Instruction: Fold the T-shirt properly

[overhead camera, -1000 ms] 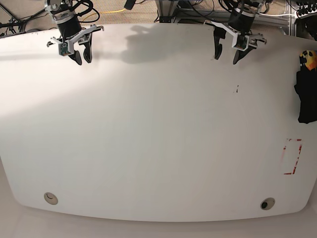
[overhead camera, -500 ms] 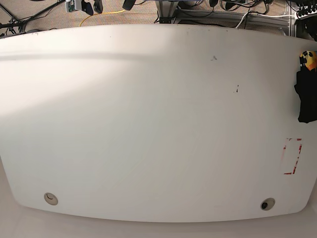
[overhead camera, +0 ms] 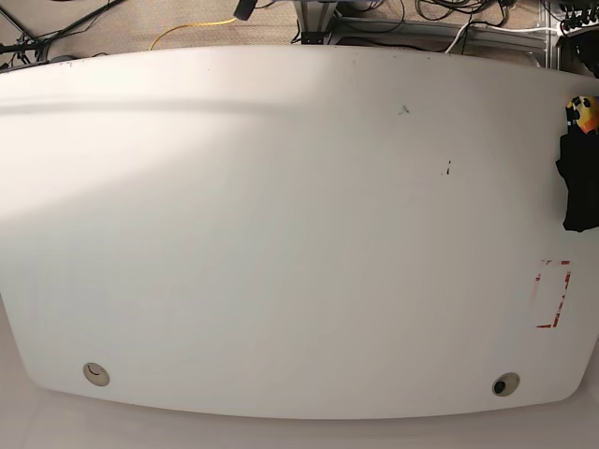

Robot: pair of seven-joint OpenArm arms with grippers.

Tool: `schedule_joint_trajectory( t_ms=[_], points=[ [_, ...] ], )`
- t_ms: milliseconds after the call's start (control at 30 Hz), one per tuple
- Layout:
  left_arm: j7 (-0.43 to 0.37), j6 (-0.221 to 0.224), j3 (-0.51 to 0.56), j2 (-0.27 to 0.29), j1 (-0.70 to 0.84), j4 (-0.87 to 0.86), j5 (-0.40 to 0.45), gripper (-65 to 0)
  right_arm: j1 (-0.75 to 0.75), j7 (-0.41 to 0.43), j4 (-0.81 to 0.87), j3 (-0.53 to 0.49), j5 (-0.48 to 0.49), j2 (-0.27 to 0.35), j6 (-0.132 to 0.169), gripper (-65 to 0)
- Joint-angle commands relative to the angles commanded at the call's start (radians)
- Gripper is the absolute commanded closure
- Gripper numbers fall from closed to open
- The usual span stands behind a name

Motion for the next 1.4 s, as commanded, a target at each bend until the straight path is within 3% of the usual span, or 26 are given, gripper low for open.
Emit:
schedule_joint_trajectory(
  t_ms=[100,133,200,267,433,567,1033,1400],
  points=[
    [-0.003,0.002,0.018,-0.015,-0.103,-0.183,0.0,-25.8,0.089,0.028,-0.144,0.002,-0.075,-0.026,-0.006,-17.3],
    [-0.003,0.002,0.026,-0.025,-0.135,-0.226,0.0,-25.8,0.109,0.037,-0.175,0.0,-0.092,-0.026,-0.023,-17.3],
    [-0.005,0.003,0.048,-0.046,-0.219,-0.362,0.0,-26.0,0.157,0.06,-0.256,-0.008,-0.133,-0.029,-0.097,-17.3],
    [-0.005,0.005,0.063,-0.049,-0.285,-0.468,0.0,-26.0,0.19,0.064,-0.308,-0.008,-0.164,-0.043,-0.138,-17.3],
    [-0.003,0.12,0.15,-0.084,-0.442,-0.671,-0.002,-26.0,0.288,0.064,-0.414,-0.008,-0.221,-0.055,-0.186,-17.3],
    [0.002,0.144,0.212,-0.084,-0.503,-0.733,-0.002,-26.0,0.362,0.063,-0.508,-0.008,-0.232,-0.061,-0.215,-17.3],
    [0.143,0.212,0.227,-0.08,-0.631,-0.787,-0.002,-26.0,0.542,0.063,-0.724,-0.006,-0.232,-0.054,-0.301,-17.8],
    [0.137,0.218,0.227,-0.078,-0.635,-0.787,-0.002,-26.0,0.545,0.063,-0.724,-0.006,-0.232,-0.086,-0.302,-17.8]
  ],
)
